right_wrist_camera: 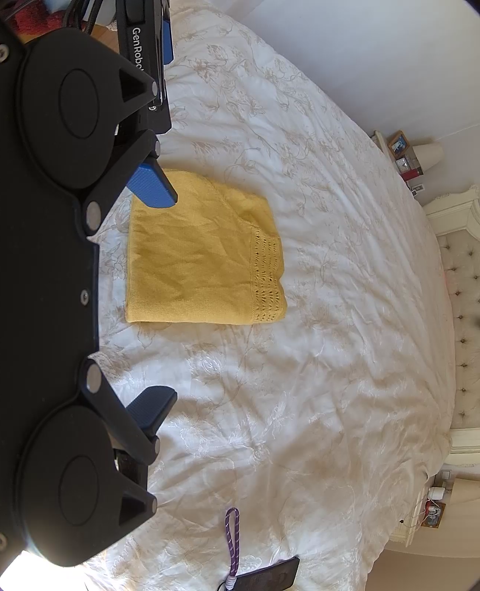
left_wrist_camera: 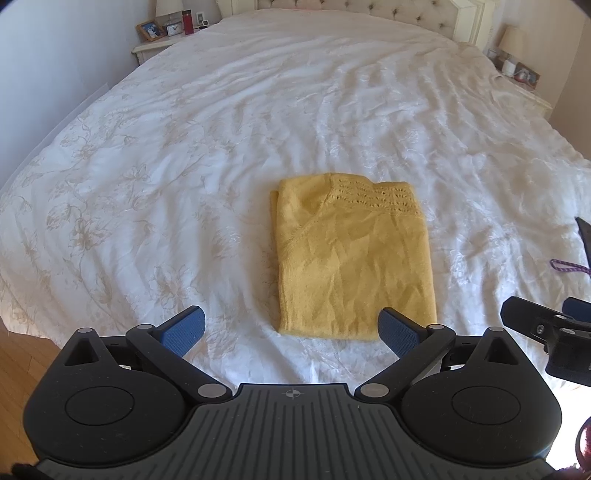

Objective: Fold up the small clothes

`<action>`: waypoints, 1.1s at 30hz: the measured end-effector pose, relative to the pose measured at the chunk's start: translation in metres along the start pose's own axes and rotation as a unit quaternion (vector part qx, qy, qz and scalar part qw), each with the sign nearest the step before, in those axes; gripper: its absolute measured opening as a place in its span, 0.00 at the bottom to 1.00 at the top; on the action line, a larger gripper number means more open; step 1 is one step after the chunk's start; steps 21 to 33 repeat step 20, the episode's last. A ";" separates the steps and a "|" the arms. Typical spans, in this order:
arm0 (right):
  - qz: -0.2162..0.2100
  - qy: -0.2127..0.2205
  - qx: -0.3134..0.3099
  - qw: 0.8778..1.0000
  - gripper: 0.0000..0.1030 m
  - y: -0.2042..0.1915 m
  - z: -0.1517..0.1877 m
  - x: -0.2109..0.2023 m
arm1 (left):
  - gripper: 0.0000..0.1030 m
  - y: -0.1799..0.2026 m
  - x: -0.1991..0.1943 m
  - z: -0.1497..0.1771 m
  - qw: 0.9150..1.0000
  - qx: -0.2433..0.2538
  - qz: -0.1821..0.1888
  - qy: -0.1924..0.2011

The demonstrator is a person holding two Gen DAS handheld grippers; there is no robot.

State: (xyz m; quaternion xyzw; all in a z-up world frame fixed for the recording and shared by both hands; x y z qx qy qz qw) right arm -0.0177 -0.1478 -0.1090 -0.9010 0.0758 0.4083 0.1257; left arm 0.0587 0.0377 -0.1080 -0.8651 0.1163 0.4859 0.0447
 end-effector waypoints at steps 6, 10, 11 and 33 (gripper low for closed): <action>-0.003 -0.001 0.001 1.000 0.99 0.001 0.000 0.001 | 0.98 0.002 0.001 0.001 1.000 0.000 0.000 -0.001; -0.005 -0.002 0.001 1.000 0.99 0.000 -0.001 0.003 | 0.98 0.001 0.002 0.002 1.000 0.000 -0.002 0.002; -0.005 -0.003 0.001 1.000 0.99 0.000 -0.001 0.003 | 0.98 0.001 0.002 0.002 1.000 0.000 -0.002 0.002; -0.009 -0.004 0.002 1.000 0.99 -0.002 -0.002 0.005 | 0.98 0.004 0.002 0.000 1.000 0.003 0.003 0.005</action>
Point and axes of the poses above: each gripper's, at about its wrist camera, not at the fingertips, and x roughly the way its jaws point, y to its right, z to its underside, the point moved 6 cm from there along x, roughly the way its jaws point, and after that the axes turned 6 degrees about -x, right-handed, at the moved point
